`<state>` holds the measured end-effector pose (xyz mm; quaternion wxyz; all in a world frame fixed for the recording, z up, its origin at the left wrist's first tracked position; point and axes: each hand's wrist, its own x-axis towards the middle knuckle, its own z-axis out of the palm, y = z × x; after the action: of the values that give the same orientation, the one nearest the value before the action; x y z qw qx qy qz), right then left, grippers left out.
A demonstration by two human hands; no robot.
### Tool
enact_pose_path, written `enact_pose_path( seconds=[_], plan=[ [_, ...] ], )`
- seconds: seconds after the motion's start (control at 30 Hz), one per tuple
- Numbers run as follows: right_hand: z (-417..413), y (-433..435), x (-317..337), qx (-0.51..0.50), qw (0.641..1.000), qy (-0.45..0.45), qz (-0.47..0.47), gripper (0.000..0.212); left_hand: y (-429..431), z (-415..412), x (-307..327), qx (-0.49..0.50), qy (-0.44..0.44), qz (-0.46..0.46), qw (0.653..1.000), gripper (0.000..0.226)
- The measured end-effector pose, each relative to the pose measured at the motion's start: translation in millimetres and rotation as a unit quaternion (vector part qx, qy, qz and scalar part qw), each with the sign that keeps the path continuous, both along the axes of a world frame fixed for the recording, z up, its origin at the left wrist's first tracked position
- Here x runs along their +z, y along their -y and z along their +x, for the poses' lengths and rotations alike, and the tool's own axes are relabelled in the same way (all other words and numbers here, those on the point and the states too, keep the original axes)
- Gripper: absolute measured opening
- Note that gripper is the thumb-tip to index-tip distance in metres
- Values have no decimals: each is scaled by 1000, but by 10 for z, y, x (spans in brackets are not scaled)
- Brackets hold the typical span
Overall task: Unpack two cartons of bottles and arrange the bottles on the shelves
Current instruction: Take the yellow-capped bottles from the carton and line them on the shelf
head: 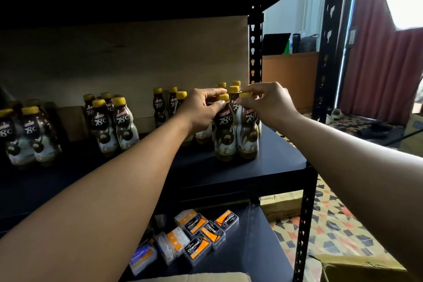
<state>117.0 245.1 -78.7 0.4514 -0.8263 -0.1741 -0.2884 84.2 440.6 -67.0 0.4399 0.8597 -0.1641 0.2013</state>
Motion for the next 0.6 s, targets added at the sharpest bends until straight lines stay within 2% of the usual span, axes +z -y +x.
enact_pose_path(
  seconds=[0.6],
  plan=[
    [-151,-47,15,11,1000,-20,-13,35,-103,-2,-55,-3,-8,-25,1000,36]
  ],
)
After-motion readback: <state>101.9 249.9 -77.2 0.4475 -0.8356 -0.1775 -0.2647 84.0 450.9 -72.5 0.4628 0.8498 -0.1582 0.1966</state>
